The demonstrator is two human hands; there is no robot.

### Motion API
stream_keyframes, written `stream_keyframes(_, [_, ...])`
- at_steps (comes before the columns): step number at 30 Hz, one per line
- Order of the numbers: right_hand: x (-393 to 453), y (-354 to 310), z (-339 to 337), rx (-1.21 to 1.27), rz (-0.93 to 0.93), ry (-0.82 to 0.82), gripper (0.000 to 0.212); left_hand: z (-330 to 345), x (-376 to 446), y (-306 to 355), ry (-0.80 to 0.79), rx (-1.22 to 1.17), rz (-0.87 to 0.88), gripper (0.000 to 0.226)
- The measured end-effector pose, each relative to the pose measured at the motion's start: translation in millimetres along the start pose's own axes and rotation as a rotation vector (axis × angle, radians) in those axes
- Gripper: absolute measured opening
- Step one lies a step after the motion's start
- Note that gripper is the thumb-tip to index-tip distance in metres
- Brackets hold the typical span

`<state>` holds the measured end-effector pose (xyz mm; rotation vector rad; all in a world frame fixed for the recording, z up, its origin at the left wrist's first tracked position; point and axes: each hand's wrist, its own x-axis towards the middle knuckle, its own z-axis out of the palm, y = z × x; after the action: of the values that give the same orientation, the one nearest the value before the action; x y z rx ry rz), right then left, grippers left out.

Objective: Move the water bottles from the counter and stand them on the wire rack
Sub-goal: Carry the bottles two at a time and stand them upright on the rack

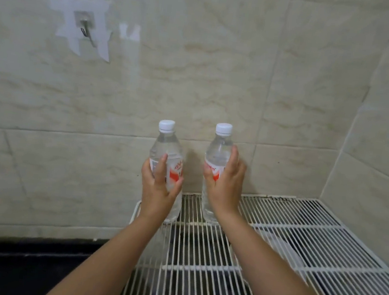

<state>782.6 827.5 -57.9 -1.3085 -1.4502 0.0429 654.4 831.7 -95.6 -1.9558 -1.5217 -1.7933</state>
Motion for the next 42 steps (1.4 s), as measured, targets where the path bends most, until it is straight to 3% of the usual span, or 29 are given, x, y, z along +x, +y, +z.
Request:
stream_keyframes(3, [1, 0, 2, 0.025, 0.025, 0.043, 0.081, 4, 0, 8, 0.109, -0.045, -0.07, 0.074])
stream_keyframes(6, [2, -4, 9, 0.012, -0.009, 0.085, 0.062, 9, 0, 19, 0.144, -0.006, -0.118, 0.081])
stream_keyframes(9, [8, -8, 13, -0.035, -0.025, 0.098, 0.059, 11, -1, 34, 0.096, 0.09, -0.206, 0.084])
stream_keyframes(12, [5, -6, 9, -0.037, -0.021, 0.073, 0.062, 5, -6, 41, 0.022, 0.2, -0.29, 0.069])
stream_keyframes(15, [2, -6, 4, -0.07, -0.016, 0.065, 0.052, -3, -10, 40, 0.008, 0.183, -0.264, 0.063])
stream_keyframes(21, [-3, -14, -29, -0.195, 0.069, -0.115, 0.075, -31, -1, 51, -0.136, 0.27, -0.295, 0.061])
stream_keyframes(25, [39, -37, -57, -0.234, 0.002, -0.096, 0.063, -50, 43, 65, -0.118, 0.342, -0.294, 0.07])
stream_keyframes(32, [90, -66, -61, -0.54, -0.101, -0.424, 0.046, -46, 101, 85, -0.277, 0.445, -0.358, 0.051])
stream_keyframes(37, [98, -63, -63, -0.502, -0.127, -0.485, 0.03, -51, 107, 79, -0.354, 0.39, -0.292, 0.054])
stream_keyframes(42, [106, -58, -67, -0.4, -0.154, -0.623, 0.03, -62, 109, 78, -0.496, 0.192, -0.257, 0.054])
